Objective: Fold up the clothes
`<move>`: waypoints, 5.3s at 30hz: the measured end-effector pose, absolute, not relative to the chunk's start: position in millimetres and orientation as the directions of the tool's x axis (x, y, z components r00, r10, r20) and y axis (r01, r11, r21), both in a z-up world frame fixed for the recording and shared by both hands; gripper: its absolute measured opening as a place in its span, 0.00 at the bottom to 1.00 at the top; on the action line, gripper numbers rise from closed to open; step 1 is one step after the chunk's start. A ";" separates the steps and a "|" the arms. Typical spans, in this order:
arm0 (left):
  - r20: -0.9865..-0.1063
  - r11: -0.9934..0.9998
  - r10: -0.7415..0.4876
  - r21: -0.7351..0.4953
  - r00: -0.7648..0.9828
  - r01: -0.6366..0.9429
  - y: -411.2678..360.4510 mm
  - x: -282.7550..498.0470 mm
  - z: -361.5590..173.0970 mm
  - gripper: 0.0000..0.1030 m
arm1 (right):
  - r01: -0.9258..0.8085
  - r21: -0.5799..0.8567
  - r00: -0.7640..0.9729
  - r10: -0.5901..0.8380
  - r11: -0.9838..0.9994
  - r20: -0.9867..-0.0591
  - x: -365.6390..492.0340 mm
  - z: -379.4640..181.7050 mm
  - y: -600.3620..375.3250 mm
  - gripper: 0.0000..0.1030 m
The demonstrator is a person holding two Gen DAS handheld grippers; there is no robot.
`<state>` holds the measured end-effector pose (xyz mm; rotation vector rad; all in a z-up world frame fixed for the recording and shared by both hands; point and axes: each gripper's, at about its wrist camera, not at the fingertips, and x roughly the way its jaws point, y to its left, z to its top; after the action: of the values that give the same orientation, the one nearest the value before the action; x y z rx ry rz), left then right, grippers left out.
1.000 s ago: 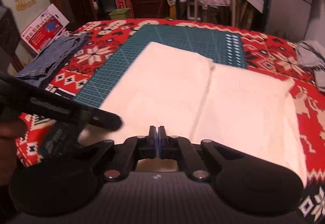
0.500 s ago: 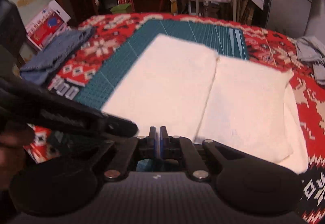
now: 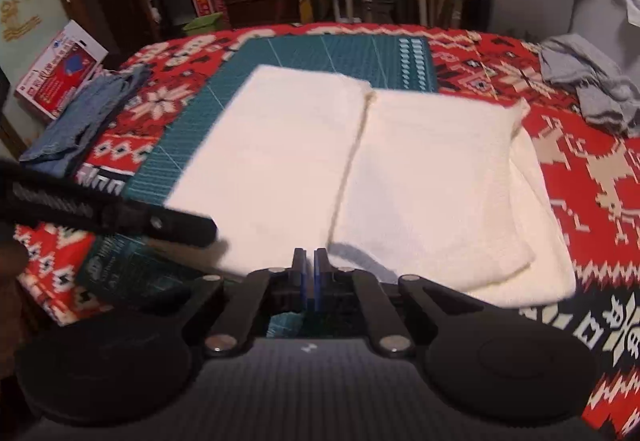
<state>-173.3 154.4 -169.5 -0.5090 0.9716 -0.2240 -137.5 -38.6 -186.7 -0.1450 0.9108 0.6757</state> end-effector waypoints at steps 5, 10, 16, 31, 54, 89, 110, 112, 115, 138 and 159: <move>-0.727 0.857 -0.413 -0.513 0.549 -0.036 148.7 -170.4 -167.7 0.02 | -0.552 0.152 0.455 0.449 0.820 -0.769 -139.7 -181.2 -67.5 0.04; -0.726 0.855 -0.423 -0.517 0.542 -0.026 141.4 -166.7 -166.7 0.02 | -0.467 0.137 0.515 0.395 0.874 -0.761 -138.0 -172.7 -105.0 0.06; -0.737 0.859 -0.437 -0.512 0.516 -0.004 121.8 -153.4 -171.6 0.02 | -0.347 0.131 0.568 0.319 0.929 -0.759 -121.5 -176.5 -138.2 0.11; -0.778 0.882 -0.434 -0.470 0.455 0.038 79.0 -121.1 -185.2 0.02 | -0.276 0.153 0.619 0.297 0.949 -0.727 -103.6 -168.6 -145.8 0.26; -0.696 0.848 -0.274 -0.501 0.664 -0.175 209.5 -202.5 -135.2 0.02 | -0.511 0.152 0.672 0.503 0.846 -0.543 -137.1 -66.1 -41.0 0.06; -0.589 0.759 -0.426 -0.646 0.687 -0.084 232.6 -157.7 -162.2 0.22 | -0.615 0.084 0.503 0.472 0.784 -0.724 -185.3 -126.4 -8.6 0.12; -0.307 0.385 -0.612 -0.921 0.729 -0.064 273.1 -155.1 -230.8 0.28 | -0.546 0.199 0.453 0.486 0.814 -0.747 -158.3 -141.9 -26.8 0.18; -0.277 0.365 -0.626 -0.930 0.729 -0.040 272.1 -152.1 -233.8 0.28 | -0.548 0.200 0.447 0.487 0.812 -0.750 -158.7 -142.8 -25.0 0.18; -0.257 0.343 -0.638 -0.939 0.726 -0.032 271.4 -145.3 -239.2 0.31 | -0.546 0.205 0.441 0.487 0.812 -0.754 -158.7 -144.1 -23.6 0.18; -0.269 0.295 -0.699 -0.952 0.663 -0.077 269.2 -180.1 -248.5 0.15 | -0.513 0.276 0.414 0.515 0.813 -0.751 -151.0 -151.8 -21.9 0.21; -0.437 0.571 -0.585 -0.820 0.683 -0.036 247.6 -210.4 -184.4 0.05 | -0.571 0.179 0.422 0.474 0.801 -0.773 -168.4 -172.5 -19.5 0.09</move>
<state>-210.4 247.6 -184.4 -0.9213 0.7699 -0.3623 -168.4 -19.5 -172.5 -0.1173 0.9273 0.6561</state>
